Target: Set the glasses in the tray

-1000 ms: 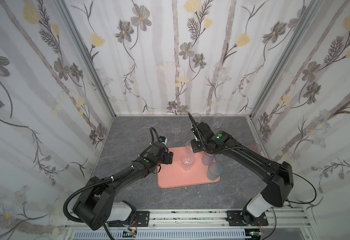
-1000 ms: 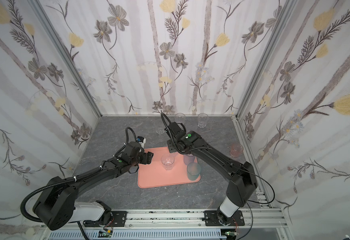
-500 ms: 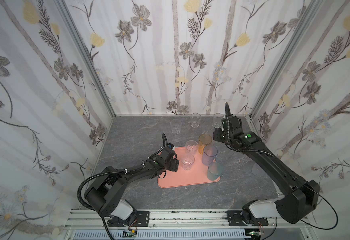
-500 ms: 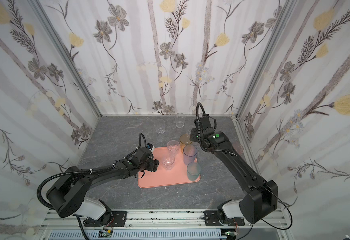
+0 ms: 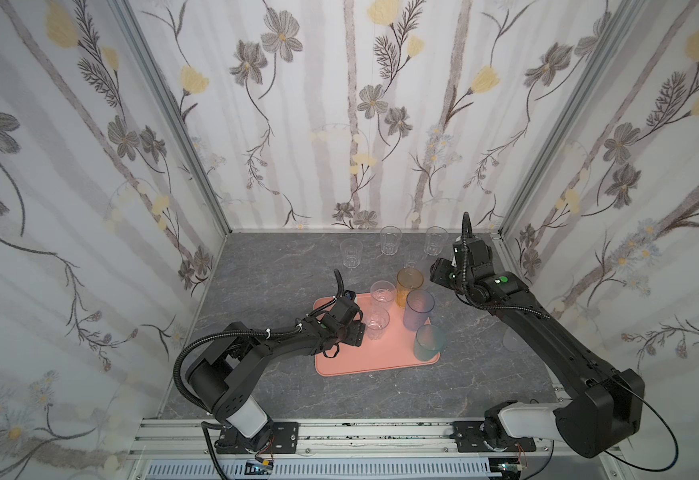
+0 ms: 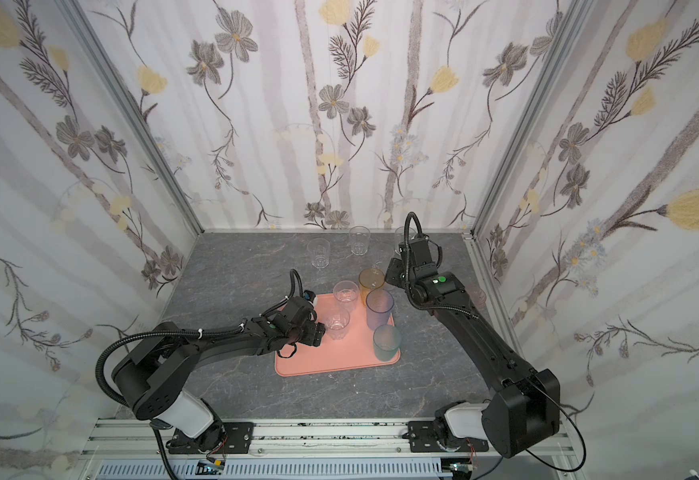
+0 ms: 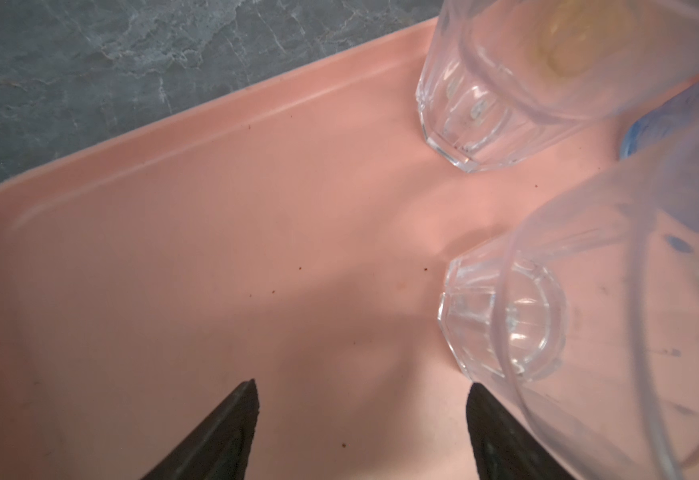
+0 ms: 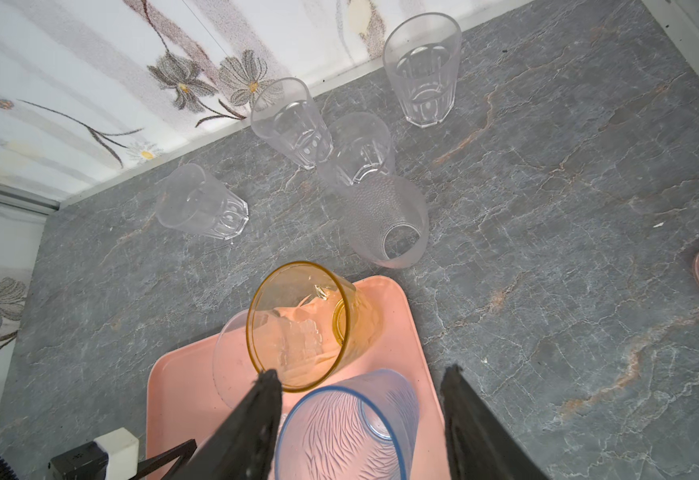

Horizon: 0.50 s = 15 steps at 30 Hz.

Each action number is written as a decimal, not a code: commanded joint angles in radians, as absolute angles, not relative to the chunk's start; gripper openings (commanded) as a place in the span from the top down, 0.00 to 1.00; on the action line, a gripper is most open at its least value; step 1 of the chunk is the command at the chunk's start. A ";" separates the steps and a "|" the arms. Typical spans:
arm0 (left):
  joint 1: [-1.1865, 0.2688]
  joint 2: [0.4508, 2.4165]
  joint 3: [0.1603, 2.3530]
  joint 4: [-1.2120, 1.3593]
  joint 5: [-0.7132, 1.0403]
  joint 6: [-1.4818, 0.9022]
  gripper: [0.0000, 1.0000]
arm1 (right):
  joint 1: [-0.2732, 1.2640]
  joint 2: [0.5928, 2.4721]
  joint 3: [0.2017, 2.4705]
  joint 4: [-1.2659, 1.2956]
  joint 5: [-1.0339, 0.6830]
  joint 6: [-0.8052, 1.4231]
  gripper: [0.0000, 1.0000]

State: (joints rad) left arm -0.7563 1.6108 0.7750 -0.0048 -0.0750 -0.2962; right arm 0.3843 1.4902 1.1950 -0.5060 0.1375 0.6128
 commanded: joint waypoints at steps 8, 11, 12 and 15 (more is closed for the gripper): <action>-0.804 1.695 0.874 0.017 -0.069 -0.322 0.19 | 0.368 1.485 1.168 -0.433 0.124 0.626 0.38; -0.817 1.726 0.911 0.018 -0.071 -0.325 0.19 | 0.365 1.479 1.161 -0.433 0.123 0.621 0.36; -0.820 1.738 0.920 0.018 -0.070 -0.325 0.19 | 0.364 1.477 1.160 -0.433 0.126 0.621 0.35; -0.827 1.755 0.938 0.018 -0.069 -0.325 0.19 | 0.361 1.470 1.157 -0.437 0.138 0.613 0.29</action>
